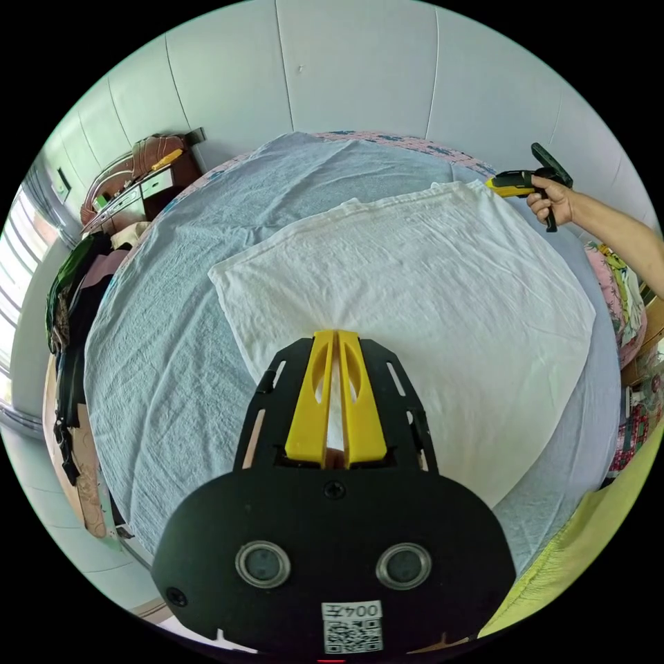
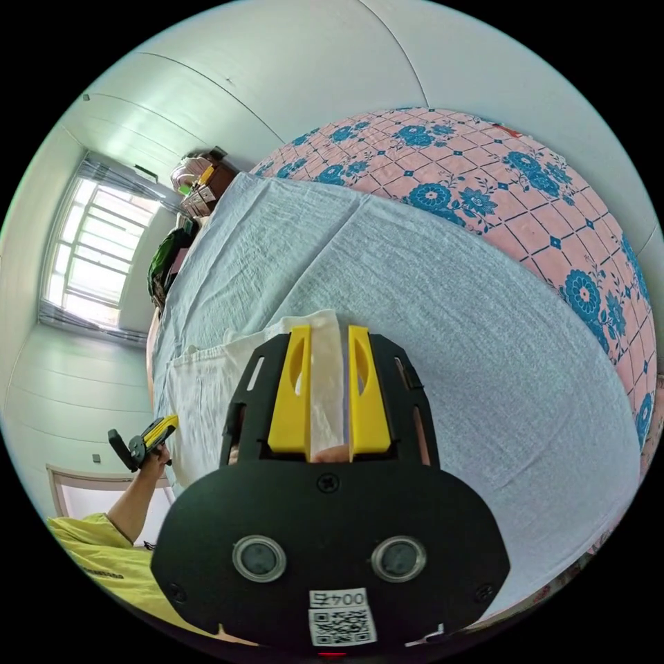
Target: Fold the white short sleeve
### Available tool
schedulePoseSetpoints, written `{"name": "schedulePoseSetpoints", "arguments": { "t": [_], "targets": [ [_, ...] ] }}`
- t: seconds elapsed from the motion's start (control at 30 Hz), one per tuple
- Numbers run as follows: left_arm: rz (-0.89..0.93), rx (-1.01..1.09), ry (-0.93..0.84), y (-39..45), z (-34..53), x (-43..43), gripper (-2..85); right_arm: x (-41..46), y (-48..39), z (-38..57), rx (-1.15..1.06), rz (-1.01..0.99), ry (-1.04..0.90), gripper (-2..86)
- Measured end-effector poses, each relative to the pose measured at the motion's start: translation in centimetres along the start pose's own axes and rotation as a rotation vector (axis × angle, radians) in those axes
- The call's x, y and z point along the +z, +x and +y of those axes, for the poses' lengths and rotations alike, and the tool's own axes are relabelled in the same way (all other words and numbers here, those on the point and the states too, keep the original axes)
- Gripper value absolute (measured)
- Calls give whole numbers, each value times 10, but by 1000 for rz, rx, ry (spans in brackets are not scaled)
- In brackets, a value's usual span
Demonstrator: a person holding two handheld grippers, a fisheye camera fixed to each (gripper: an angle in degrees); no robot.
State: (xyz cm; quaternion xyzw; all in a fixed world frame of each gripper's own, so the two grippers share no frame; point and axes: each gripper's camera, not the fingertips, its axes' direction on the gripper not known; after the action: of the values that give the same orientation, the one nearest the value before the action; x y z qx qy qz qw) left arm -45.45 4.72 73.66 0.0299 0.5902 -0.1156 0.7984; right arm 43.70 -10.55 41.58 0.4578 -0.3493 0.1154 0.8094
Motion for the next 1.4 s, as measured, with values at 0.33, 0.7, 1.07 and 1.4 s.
{"name": "schedulePoseSetpoints", "arguments": {
  "t": [0.33, 0.7, 1.07, 1.4],
  "targets": [
    [-10, 16, 1, 7, 15, -24, 13, -21, -30, 10, -129, 178, 32, 5],
    [16, -16, 13, 7, 29, -56, 12, -73, -59, 78, -142, 121, 143, 57],
    [21, -4, 8, 5, 38, -95, 12, -57, -78, 138, -169, 346, 5, 10],
    [53, -60, -35, -10, 38, -136, 7, -118, -86, 217, -119, 246, -10, 93]
  ]
}}
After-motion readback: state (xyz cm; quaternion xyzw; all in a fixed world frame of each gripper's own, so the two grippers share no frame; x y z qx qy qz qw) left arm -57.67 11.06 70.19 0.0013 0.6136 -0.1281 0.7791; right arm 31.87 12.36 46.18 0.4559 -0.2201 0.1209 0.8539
